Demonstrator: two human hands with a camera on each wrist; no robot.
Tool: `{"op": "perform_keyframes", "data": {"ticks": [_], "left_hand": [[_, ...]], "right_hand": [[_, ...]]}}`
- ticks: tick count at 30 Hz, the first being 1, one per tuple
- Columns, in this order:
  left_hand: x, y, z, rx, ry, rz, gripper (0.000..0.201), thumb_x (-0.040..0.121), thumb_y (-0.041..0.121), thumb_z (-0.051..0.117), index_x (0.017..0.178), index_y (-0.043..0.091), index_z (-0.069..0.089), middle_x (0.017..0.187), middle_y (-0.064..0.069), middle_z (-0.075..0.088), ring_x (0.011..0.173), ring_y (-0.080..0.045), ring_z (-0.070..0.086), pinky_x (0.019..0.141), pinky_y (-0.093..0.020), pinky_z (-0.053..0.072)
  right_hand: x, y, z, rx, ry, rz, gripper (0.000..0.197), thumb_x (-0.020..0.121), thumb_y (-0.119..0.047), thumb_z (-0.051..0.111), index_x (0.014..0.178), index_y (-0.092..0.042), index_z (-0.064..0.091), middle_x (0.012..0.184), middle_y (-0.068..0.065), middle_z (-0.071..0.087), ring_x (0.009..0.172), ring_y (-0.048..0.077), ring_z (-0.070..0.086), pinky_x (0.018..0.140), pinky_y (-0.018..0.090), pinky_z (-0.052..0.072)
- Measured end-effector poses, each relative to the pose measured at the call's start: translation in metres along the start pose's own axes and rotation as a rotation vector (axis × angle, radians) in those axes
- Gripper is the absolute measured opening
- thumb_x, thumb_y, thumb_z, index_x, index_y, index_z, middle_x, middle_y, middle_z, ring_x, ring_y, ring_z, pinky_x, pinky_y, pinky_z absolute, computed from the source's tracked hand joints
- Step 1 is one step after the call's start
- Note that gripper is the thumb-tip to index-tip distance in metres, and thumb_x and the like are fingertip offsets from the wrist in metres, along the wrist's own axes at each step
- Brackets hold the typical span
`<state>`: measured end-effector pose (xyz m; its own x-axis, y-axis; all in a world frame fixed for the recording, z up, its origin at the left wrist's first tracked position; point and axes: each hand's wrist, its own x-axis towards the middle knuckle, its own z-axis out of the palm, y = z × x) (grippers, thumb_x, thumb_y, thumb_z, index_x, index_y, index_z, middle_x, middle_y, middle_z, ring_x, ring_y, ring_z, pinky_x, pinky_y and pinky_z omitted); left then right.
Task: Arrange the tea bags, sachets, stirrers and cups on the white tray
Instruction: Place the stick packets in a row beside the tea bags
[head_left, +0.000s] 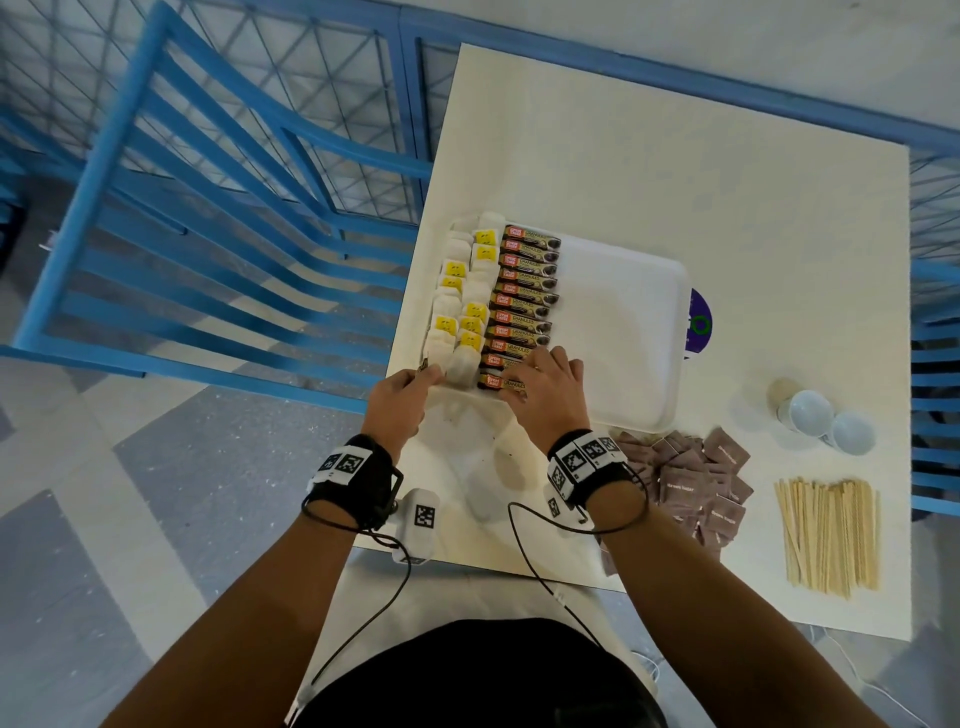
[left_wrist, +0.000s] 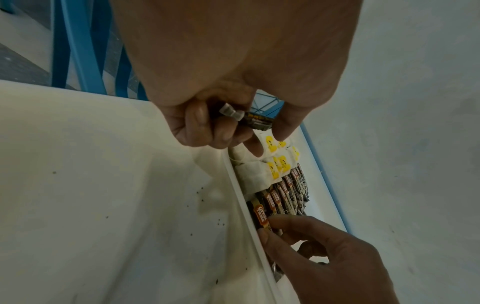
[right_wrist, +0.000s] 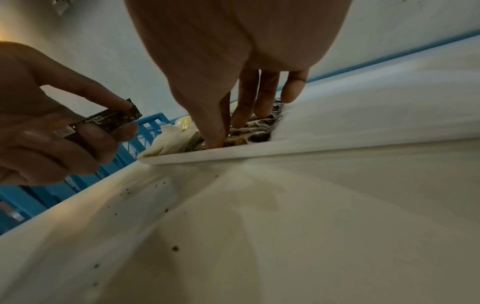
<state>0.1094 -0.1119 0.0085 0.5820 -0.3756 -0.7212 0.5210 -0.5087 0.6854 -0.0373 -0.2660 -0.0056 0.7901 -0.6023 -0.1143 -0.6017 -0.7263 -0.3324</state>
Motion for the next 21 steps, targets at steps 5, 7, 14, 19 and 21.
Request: {"op": "perform_keyframes", "data": {"ticks": [5,7,14,19,21], "left_hand": [[-0.002,0.002,0.000,-0.046,-0.029,-0.030,0.023,0.096,0.033,0.066,0.102,0.012,0.067,0.069,0.002,0.037,0.050,-0.011,0.027,0.038,-0.020,0.021],[-0.002,0.003,0.000,-0.047,-0.030,-0.037,0.020,0.096,0.033,0.066,0.101,0.013,0.066,0.069,0.002,0.037,0.050,-0.011,0.027,0.038,-0.020,0.021],[-0.002,0.008,0.003,-0.096,-0.042,-0.066,0.028,0.098,0.022,0.059,0.107,-0.002,0.070,0.070,0.000,0.043,0.051,-0.012,0.031,0.040,-0.021,0.020],[-0.007,0.010,0.004,-0.170,-0.141,-0.077,0.035,0.098,0.014,0.042,0.111,0.002,0.073,0.075,-0.001,0.048,0.049,-0.012,0.039,0.044,-0.024,0.022],[-0.008,0.011,0.005,-0.159,-0.164,-0.070,0.038,0.099,0.010,0.038,0.113,0.002,0.072,0.077,-0.002,0.048,0.049,-0.012,0.039,0.045,-0.025,0.023]], "right_hand": [[0.005,-0.003,0.000,0.004,-0.024,-0.009,0.019,0.090,-0.036,0.064,0.104,-0.026,0.071,0.101,-0.008,0.065,0.102,0.021,0.050,0.089,0.039,0.029],[0.006,-0.003,-0.001,0.018,-0.028,0.002,0.021,0.090,-0.035,0.064,0.107,-0.024,0.070,0.104,-0.007,0.068,0.104,0.021,0.051,0.090,0.039,0.029],[0.001,0.000,0.000,0.028,0.002,0.007,0.017,0.089,-0.032,0.067,0.103,-0.023,0.069,0.100,-0.008,0.065,0.100,0.020,0.052,0.089,0.039,0.032],[0.003,0.001,0.003,0.028,0.007,0.002,0.010,0.089,-0.029,0.067,0.097,-0.024,0.068,0.098,-0.009,0.064,0.099,0.020,0.051,0.087,0.035,0.026],[0.004,0.000,0.003,0.032,0.009,0.004,0.010,0.089,-0.029,0.067,0.098,-0.024,0.069,0.098,-0.009,0.064,0.099,0.019,0.051,0.086,0.034,0.025]]}}
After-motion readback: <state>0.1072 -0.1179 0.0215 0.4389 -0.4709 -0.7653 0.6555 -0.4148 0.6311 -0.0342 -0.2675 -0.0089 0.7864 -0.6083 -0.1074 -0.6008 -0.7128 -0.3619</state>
